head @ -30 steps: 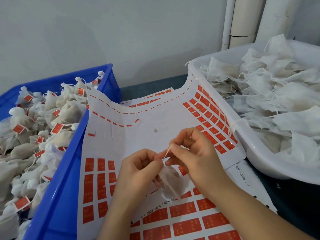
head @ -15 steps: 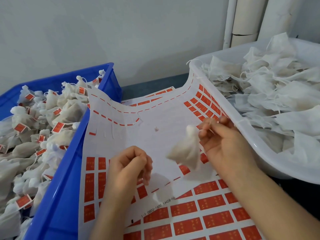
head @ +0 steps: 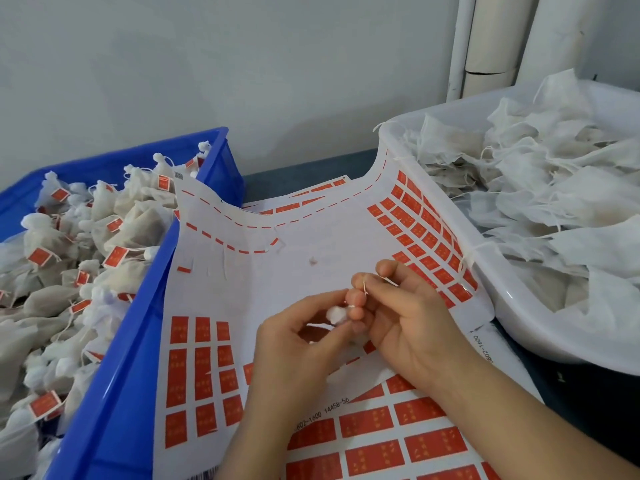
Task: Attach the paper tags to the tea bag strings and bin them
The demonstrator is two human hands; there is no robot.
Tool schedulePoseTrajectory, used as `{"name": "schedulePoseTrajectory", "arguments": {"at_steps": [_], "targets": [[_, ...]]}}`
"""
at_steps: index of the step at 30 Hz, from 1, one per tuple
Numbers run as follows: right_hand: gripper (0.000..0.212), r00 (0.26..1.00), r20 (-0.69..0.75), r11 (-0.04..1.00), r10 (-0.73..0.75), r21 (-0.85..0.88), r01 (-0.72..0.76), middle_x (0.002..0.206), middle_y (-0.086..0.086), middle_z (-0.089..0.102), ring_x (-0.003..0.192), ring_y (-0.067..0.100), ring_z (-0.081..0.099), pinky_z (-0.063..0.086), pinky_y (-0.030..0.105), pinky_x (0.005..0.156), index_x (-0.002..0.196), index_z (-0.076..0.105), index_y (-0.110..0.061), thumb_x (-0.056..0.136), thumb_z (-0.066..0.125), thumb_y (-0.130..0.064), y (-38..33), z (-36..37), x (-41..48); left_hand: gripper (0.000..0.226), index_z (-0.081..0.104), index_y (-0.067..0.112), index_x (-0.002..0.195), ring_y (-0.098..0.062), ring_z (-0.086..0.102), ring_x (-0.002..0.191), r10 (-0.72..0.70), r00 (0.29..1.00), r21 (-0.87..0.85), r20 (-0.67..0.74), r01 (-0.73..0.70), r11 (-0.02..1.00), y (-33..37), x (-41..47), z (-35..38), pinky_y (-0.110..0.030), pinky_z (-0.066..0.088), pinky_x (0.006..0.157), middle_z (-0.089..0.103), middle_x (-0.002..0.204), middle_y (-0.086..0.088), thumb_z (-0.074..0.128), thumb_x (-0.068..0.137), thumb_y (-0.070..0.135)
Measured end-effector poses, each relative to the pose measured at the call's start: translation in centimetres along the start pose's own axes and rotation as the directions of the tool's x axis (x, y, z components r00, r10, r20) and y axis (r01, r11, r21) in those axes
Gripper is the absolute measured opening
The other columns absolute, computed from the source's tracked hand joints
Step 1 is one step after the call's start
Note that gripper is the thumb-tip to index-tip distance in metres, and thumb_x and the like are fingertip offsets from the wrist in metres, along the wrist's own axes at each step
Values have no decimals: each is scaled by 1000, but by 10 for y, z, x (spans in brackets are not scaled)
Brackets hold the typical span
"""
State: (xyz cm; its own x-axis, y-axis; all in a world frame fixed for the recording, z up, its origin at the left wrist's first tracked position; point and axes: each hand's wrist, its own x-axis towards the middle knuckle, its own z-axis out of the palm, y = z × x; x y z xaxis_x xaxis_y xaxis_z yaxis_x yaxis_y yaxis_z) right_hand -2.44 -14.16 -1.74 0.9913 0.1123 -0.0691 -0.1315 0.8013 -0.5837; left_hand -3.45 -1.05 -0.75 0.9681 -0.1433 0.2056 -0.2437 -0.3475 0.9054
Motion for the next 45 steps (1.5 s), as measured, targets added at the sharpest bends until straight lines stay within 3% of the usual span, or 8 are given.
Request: {"name": "schedulePoseTrajectory", "arguments": {"at_steps": [10, 18, 20, 22, 25, 29, 39, 45], "targets": [[19, 995, -103, 997, 16, 78, -8, 64, 9, 56, 55, 16, 57, 49, 23, 49, 83, 50, -13, 86, 47, 6, -3, 3, 1, 17, 63, 22, 60, 1, 48, 47, 0, 1000, 12, -15, 1, 1000, 1, -3, -8, -9, 36, 43, 58, 55, 8, 59, 75, 14], [14, 979, -170, 993, -110, -57, 102, 68, 8, 62, 61, 18, 65, 53, 23, 54, 80, 54, -13, 87, 52, -1, -12, 2, -1, 23, 64, 26, 65, -5, 55, 56, -24, 998, -19, 52, 26, 999, 1, -4, -6, -11, 43, 50, 60, 62, 9, 60, 83, 13], [10, 967, -102, 888, -232, -428, 168, 80, -1, 69, 79, 15, 70, 56, 25, 68, 94, 57, -20, 86, 56, -26, -12, -1, -4, 15, 67, 25, 70, -10, 60, 61, -41, 999, -109, 34, 44, 993, 1, -3, -7, -17, 50, 58, 64, 65, 4, 62, 81, 17], [44, 975, 69, 680, -212, -706, 198, 103, -14, 67, 99, 3, 64, 54, 24, 84, 110, 51, -38, 74, 56, -63, -8, -1, -9, 11, 69, 21, 72, -22, 66, 67, -77, 996, -234, 38, 83, 969, 2, -1, -9, -30, 56, 65, 67, 69, -6, 66, 83, 21], [69, 969, 245, 455, -24, -861, 228, 117, -30, 52, 110, -11, 51, 48, 11, 85, 120, 32, -58, 63, 69, -63, 7, 3, -14, 6, 70, 18, 71, -30, 68, 68, -145, 989, -404, 24, 142, 903, 4, 1, -14, -36, 57, 61, 68, 73, -14, 75, 73, 19], [68, 952, 291, 305, -97, -902, 306, 102, -24, 55, 99, -8, 56, 50, 9, 78, 117, 31, -62, 74, 75, -34, 11, 0, -15, 12, 69, 16, 64, -20, 67, 62, -157, 987, -459, 24, 150, 876, 1, 3, -19, -23, 53, 54, 67, 66, -7, 76, 65, 6], [41, 909, 398, -59, -121, -917, 394, 105, -24, 55, 100, -5, 49, 44, 12, 84, 120, 50, -42, 83, 65, -32, 0, -3, -14, 16, 65, 14, 66, -11, 54, 48, -28, 998, -33, 62, 30, 999, -4, 1, -26, -18, 44, 47, 62, 56, -5, 65, 70, -1], [38, 891, 451, -150, -59, -886, 439, 96, -22, 47, 93, 0, 44, 37, 13, 81, 120, 54, -31, 82, 52, -27, 1, 3, -13, 9, 49, 15, 55, -9, 35, 44, -15, 984, -73, 178, 28, 997, -6, 3, -24, -19, 31, 42, 41, 47, 4, 49, 57, 6]]}}
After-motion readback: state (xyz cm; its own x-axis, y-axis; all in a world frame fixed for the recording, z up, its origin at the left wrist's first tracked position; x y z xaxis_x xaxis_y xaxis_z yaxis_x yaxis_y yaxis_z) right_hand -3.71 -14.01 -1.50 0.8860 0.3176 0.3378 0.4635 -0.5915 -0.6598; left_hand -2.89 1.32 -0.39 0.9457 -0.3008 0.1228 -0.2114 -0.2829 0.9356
